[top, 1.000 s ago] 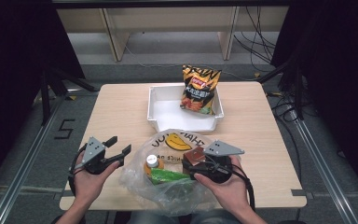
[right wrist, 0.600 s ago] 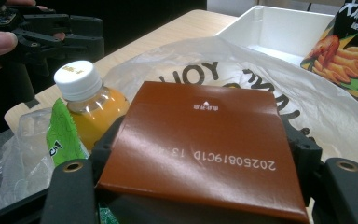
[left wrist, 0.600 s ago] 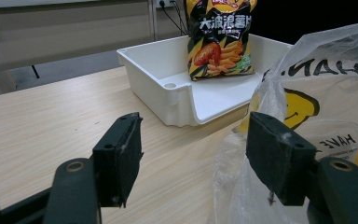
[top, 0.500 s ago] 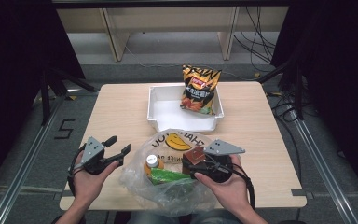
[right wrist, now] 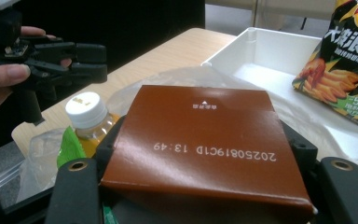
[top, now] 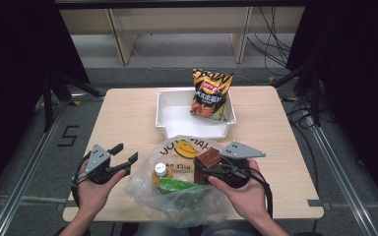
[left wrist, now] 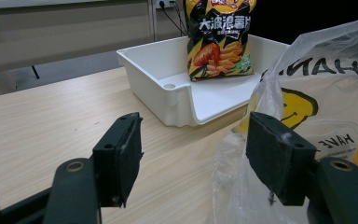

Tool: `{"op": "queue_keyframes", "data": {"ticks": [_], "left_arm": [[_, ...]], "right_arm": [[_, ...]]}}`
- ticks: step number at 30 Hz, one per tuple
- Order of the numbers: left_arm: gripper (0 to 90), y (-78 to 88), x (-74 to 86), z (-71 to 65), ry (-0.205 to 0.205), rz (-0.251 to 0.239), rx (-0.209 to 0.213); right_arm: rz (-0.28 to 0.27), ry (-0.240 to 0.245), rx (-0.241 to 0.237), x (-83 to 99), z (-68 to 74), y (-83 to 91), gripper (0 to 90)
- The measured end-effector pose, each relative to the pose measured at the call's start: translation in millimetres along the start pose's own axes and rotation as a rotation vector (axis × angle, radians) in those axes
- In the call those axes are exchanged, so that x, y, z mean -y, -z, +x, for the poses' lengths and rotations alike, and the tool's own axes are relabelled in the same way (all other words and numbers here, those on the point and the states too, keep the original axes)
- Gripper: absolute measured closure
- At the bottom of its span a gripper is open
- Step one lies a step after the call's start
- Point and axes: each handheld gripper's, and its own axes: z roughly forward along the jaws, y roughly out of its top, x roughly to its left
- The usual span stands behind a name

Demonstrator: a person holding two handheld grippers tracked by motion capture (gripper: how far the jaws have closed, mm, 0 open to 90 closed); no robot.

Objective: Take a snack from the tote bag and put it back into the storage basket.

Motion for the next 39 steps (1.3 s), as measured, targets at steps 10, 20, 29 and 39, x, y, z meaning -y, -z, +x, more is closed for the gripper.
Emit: {"op": "queue_keyframes", "data": {"ticks": [10,20,29,39], "left_arm": [[35.3,1.0,-0.2,1.4,0.008,-0.008,-0.001],[35.4,1.1,0.4,2.3,0.006,0.000,-0.003],[35.4,-0.7,0.8,1.2,0.003,0.001,0.005],[35.4,-1.5,1.0,1.3,0.003,-0.003,0.008]], "right_arm": [[-0.031,-0.019,0.004,-12.3,-0.6,5.9,37.3],[-0.079,0.014,0.009,-20.8,-6.1,9.1,37.6],[-0.108,0.021,0.018,-31.4,-7.4,13.6,37.8],[-0.124,0.008,0.031,-40.6,-9.2,15.5,38.1]]}}
